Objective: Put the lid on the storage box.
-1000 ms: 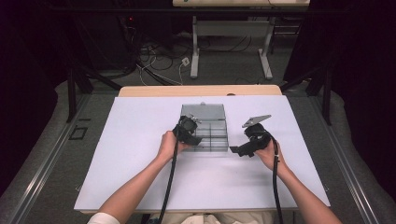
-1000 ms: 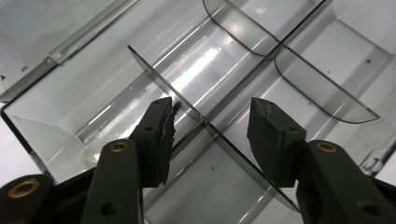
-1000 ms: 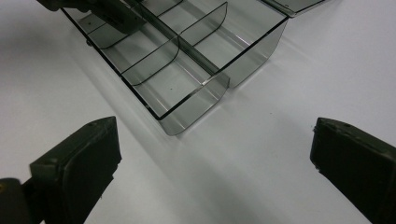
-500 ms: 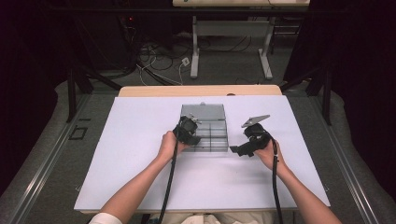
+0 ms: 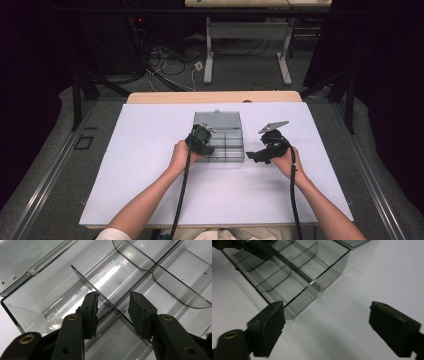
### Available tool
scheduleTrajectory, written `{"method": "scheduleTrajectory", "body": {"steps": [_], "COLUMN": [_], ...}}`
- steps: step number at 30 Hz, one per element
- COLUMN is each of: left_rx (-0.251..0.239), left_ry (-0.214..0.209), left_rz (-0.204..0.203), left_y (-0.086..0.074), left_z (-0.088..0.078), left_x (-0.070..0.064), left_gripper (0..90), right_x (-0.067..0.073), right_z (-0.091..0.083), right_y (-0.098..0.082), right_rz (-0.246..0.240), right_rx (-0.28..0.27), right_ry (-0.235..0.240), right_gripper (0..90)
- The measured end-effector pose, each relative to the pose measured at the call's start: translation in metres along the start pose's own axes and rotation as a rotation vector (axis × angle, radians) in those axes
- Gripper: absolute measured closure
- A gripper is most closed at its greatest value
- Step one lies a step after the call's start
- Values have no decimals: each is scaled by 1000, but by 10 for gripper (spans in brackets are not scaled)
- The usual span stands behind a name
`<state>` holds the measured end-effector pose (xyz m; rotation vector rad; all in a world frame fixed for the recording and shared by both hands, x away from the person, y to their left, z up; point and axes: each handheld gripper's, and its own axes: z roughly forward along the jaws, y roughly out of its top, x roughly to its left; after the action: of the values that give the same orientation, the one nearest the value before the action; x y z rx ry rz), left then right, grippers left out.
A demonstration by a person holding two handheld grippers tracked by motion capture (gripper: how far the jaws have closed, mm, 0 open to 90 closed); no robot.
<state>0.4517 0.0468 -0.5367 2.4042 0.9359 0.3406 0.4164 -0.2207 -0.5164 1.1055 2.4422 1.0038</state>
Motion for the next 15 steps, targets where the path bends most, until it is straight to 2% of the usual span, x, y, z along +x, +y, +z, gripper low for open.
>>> {"method": "scheduleTrajectory", "body": {"steps": [2,3,7,9,13,15], "left_rx": [-1,-1,0,-2,-1,-2], "left_ry": [1,1,-1,-2,0,-2], "left_rz": [0,0,0,-2,1,-2], "left_y": [0,0,0,0,0,0], "left_z": [0,0,0,0,0,0], "left_x": [0,0,0,0,0,0], "left_gripper": [593,593,593,593,593,593], "right_x": [-1,-3,-7,-10,-15,-18], "right_z": [2,2,2,3,9,13], "right_y": [1,1,5,7,11,15], "right_rz": [2,-11,5,18,14,10], "right_rx": [7,2,-24,-38,-49,-28], "right_ry": [-23,-33,-37,-51,-44,-50], "right_gripper": [210,244,333,425,639,726]}}
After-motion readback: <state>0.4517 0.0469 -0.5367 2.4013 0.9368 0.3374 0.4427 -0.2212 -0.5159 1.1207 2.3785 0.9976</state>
